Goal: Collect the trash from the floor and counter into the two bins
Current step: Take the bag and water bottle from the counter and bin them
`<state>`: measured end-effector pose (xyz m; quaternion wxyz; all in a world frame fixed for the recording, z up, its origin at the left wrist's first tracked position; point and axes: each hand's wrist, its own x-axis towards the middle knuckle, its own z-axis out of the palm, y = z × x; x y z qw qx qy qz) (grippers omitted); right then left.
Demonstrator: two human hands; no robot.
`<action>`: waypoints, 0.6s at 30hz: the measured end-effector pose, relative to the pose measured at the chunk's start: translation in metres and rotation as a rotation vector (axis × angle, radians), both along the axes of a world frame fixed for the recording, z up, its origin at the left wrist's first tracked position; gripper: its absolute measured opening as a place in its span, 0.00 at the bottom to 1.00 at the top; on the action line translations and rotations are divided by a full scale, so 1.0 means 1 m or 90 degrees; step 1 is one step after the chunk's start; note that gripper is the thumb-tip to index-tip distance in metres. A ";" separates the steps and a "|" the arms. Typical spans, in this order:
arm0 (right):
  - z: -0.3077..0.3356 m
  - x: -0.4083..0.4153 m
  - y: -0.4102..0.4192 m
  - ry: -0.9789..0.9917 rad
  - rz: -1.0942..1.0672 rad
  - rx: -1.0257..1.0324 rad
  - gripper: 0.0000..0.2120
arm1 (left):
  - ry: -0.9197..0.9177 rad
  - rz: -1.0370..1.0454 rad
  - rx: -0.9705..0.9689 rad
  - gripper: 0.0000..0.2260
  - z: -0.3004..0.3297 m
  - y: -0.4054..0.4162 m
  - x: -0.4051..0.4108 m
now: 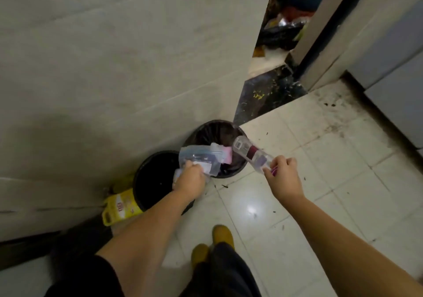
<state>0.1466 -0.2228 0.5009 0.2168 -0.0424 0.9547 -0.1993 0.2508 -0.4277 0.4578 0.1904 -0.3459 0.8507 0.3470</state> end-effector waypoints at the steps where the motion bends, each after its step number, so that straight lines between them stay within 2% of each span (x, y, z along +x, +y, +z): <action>1: -0.018 -0.007 -0.001 -0.003 0.003 0.003 0.10 | -0.005 -0.002 0.012 0.12 -0.025 0.006 -0.014; 4: -0.077 -0.032 -0.002 0.006 0.028 0.013 0.10 | -0.045 -0.068 0.039 0.16 -0.090 0.028 -0.058; 6: -0.117 -0.052 -0.003 0.011 0.047 0.003 0.10 | -0.073 -0.045 0.036 0.14 -0.136 0.038 -0.085; 9: -0.173 -0.078 -0.007 0.031 0.066 -0.034 0.10 | -0.087 -0.099 -0.016 0.13 -0.212 0.051 -0.115; 13: -0.231 -0.097 0.000 0.057 0.080 -0.068 0.09 | -0.124 -0.079 -0.029 0.22 -0.299 0.064 -0.130; 18: -0.246 -0.103 0.019 0.066 0.093 -0.098 0.08 | -0.160 -0.131 0.033 0.20 -0.337 0.059 -0.125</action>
